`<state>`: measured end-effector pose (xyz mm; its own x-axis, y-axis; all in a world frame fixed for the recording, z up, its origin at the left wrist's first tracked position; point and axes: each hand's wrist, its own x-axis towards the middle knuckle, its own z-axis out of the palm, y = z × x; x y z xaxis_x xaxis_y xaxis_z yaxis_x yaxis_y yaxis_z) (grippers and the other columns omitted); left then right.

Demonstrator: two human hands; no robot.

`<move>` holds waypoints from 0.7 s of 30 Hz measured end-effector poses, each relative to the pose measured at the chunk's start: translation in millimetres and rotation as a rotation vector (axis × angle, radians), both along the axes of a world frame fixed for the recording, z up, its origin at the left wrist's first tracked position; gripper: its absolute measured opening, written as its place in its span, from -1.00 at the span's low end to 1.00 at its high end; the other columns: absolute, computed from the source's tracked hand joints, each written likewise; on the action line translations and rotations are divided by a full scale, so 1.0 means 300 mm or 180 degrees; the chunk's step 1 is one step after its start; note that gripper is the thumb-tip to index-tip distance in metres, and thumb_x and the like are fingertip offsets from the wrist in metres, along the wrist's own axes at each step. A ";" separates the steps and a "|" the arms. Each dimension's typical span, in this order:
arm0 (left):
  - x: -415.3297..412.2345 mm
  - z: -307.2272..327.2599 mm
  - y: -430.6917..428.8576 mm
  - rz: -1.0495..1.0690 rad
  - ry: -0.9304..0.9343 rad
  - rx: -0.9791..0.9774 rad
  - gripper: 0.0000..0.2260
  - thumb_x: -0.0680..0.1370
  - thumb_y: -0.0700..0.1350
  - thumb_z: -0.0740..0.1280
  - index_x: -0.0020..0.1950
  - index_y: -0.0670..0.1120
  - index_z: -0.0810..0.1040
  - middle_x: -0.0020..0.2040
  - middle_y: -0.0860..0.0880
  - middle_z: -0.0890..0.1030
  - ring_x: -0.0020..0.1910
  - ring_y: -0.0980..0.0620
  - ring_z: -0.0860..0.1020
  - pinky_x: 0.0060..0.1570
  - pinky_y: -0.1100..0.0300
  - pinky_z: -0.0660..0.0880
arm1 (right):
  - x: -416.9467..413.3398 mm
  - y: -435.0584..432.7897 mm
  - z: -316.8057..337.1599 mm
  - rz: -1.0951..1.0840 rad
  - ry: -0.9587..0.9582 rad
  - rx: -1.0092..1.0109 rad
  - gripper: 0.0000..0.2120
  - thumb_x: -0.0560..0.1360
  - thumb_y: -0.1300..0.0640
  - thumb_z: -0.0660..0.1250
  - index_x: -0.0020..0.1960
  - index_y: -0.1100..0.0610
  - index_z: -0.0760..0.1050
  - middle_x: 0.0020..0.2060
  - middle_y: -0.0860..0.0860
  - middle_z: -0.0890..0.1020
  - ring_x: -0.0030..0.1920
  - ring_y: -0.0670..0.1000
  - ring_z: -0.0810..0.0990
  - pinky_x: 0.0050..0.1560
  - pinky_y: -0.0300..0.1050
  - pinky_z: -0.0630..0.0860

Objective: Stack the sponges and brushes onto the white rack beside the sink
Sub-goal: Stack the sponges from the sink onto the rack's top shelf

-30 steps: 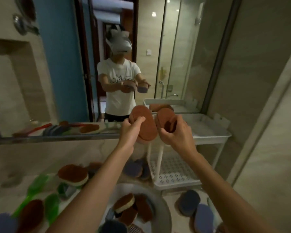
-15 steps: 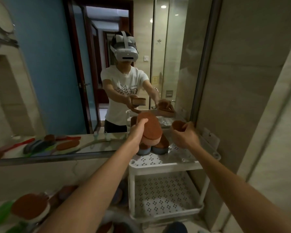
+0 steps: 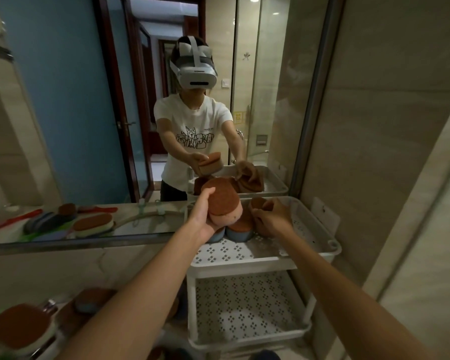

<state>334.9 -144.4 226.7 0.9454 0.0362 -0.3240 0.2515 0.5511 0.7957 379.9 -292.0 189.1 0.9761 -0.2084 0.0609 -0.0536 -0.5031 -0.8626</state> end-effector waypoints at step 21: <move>0.054 0.040 -0.094 -0.0115 -0.0328 0.0308 -0.64 0.59 -0.14 0.22 0.38 -0.18 0.37 0.29 -0.22 0.51 0.29 -0.15 0.48 0.28 -0.02 0.42 | -0.129 -0.055 0.093 0.0863 -0.0728 0.0609 -0.60 0.42 0.40 0.20 0.22 0.13 0.34 -0.11 -0.04 0.51 -0.23 -0.12 0.48 -0.29 -0.28 0.41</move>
<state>351.1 -172.4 238.7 0.9747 0.0279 -0.2218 0.1841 0.4626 0.8672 341.0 -308.5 216.9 0.9631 0.0261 0.2679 0.2631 -0.3018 -0.9163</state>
